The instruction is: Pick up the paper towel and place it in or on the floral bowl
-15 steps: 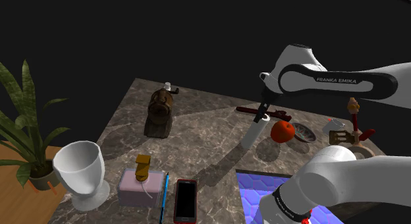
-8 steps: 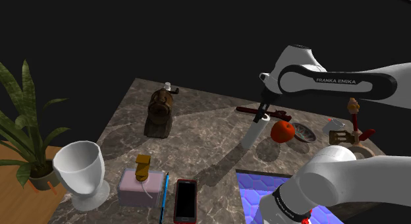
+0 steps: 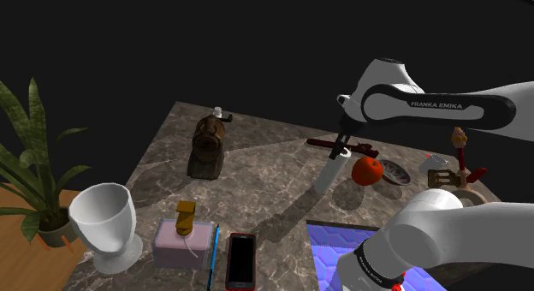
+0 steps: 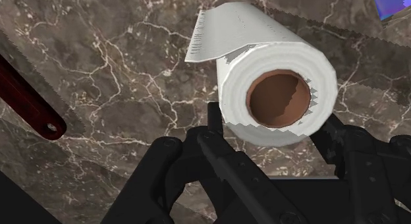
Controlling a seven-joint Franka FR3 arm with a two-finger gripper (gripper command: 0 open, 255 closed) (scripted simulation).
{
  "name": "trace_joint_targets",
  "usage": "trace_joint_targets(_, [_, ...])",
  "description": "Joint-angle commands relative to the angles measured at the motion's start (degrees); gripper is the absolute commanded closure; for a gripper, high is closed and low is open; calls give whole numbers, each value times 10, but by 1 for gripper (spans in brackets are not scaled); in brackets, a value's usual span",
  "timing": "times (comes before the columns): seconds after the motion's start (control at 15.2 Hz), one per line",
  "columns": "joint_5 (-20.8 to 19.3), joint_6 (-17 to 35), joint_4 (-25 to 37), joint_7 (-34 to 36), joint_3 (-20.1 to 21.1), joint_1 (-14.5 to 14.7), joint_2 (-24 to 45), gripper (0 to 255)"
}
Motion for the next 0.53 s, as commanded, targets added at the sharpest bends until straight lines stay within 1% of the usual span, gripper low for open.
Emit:
trace_joint_targets(0.0, [0, 0, 0, 0, 0, 0, 0, 255])
trace_joint_targets(0.46, [8, -62, 43, -2, 9, 3, -19, 255])
